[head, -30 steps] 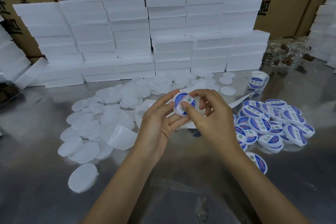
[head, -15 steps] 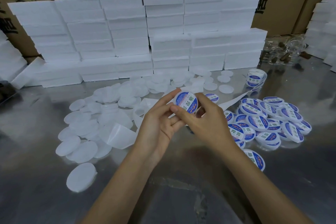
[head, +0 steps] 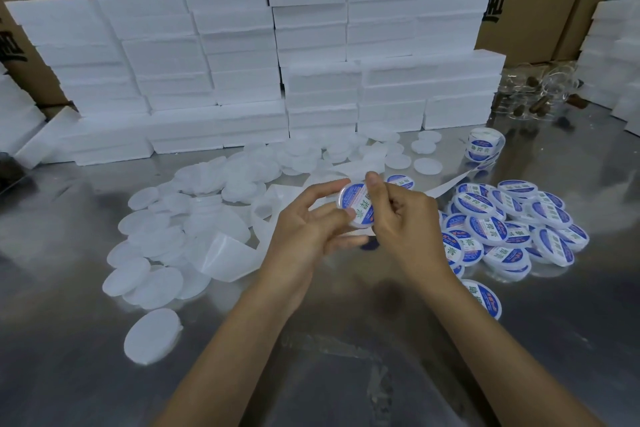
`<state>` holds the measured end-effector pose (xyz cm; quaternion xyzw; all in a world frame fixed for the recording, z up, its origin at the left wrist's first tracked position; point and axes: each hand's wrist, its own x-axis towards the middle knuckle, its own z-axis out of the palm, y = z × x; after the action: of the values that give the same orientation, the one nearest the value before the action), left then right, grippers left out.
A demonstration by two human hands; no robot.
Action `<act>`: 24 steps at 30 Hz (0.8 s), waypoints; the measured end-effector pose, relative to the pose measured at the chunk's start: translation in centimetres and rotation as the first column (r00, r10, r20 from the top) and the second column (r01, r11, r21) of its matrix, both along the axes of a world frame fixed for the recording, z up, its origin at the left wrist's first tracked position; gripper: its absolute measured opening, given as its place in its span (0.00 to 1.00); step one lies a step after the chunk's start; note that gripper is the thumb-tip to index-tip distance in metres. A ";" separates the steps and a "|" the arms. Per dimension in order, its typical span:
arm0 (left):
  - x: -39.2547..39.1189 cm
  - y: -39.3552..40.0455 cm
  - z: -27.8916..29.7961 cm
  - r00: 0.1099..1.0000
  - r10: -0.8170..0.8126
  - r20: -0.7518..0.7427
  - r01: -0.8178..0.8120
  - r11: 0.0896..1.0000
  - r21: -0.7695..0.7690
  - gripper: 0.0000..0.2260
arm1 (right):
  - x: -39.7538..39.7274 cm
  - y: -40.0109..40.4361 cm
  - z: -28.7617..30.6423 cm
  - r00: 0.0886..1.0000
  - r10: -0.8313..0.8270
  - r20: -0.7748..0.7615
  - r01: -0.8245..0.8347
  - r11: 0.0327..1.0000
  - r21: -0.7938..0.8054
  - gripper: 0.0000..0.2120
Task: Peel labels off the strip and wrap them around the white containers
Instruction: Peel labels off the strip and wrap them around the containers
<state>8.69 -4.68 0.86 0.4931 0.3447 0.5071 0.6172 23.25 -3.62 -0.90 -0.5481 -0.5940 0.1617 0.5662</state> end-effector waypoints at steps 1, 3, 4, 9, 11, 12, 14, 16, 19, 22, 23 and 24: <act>-0.1 0.0 0.0 0.996 0.039 -0.085 -0.036 0.999 0.036 0.15 | 0.1 0.0 0.0 1.000 0.015 0.012 -0.015 1.000 -0.001 0.27; -0.6 0.3 0.1 0.976 0.052 -0.212 -0.032 0.995 0.094 0.18 | 0.3 0.0 0.0 0.994 0.110 0.013 -0.109 0.993 -0.044 0.26; -0.9 0.4 0.3 0.967 0.024 -0.252 0.003 0.995 0.103 0.21 | 0.4 0.0 0.0 0.986 0.166 0.011 -0.164 0.983 -0.080 0.27; -1.8 0.8 0.3 0.972 0.035 -0.232 -0.016 0.996 0.083 0.19 | 0.5 -0.2 0.7 0.939 0.307 -0.151 -0.336 0.913 -0.232 0.33; -2.0 0.9 0.2 0.981 0.089 -0.175 -0.079 0.995 0.066 0.18 | 0.8 -0.3 1.0 0.912 0.360 -0.195 -0.399 0.889 -0.226 0.24; -2.1 1.0 0.1 0.984 0.103 -0.146 -0.096 0.994 0.055 0.18 | 1.0 -0.3 1.2 0.898 0.394 -0.195 -0.432 0.874 -0.222 0.15; -2.3 1.1 0.2 0.989 0.112 -0.095 -0.109 0.993 0.034 0.18 | 1.2 -0.4 1.4 0.865 0.460 -0.199 -0.498 0.836 -0.232 0.12; -2.4 1.1 0.2 0.990 0.126 -0.065 -0.124 0.992 0.025 0.17 | 1.2 -0.4 1.4 0.843 0.489 -0.225 -0.533 0.817 -0.219 0.18; -2.1 1.1 0.2 0.988 0.146 -0.046 -0.145 0.989 0.028 0.15 | 1.2 -0.4 1.7 0.818 0.509 -0.269 -0.562 0.806 -0.184 0.23; -1.8 1.0 0.1 0.985 0.170 -0.035 -0.170 0.985 0.026 0.12 | 1.1 -0.4 1.7 0.816 0.504 -0.283 -0.560 0.809 -0.177 0.21; -1.8 1.0 0.1 0.983 0.182 -0.032 -0.181 0.983 0.023 0.11 | 1.0 -0.4 1.7 0.817 0.495 -0.296 -0.556 0.812 -0.176 0.20; -1.8 0.9 0.1 0.982 0.188 -0.028 -0.187 0.982 0.018 0.10 | 1.0 -0.4 1.6 0.817 0.486 -0.310 -0.551 0.816 -0.173 0.19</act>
<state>6.93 -3.74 0.98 0.4707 0.3950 0.5582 0.5575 24.21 -4.04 0.73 -0.4069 -0.6188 0.4542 0.4952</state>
